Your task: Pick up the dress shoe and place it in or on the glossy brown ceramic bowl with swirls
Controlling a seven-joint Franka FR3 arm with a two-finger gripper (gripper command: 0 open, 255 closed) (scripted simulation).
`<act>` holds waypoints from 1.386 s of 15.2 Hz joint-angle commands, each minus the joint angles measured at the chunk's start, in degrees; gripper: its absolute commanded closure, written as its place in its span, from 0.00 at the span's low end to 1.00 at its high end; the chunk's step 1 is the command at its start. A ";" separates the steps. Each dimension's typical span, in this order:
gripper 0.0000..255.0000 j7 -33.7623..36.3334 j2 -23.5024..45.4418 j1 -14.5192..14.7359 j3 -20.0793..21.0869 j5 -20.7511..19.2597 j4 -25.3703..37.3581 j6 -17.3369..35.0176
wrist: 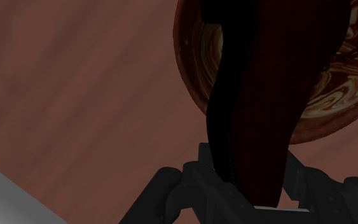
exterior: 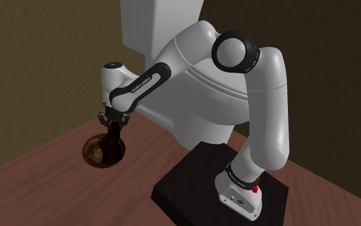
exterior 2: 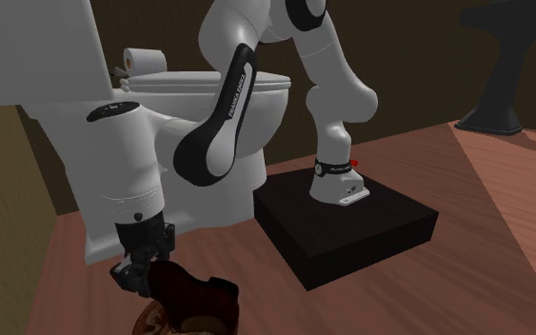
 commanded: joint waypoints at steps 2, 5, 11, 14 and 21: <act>1.00 0.02 0.30 0.25 0.28 0.11 -0.36 -0.09; 0.00 -0.20 0.20 0.09 0.29 0.18 -0.25 -0.28; 0.00 -0.60 -2.57 -0.24 1.06 1.08 -0.55 -2.73; 0.00 -1.16 -4.99 -0.63 1.68 1.97 -0.45 -5.19; 0.00 -1.17 -4.99 -0.62 1.68 1.97 -0.45 -5.19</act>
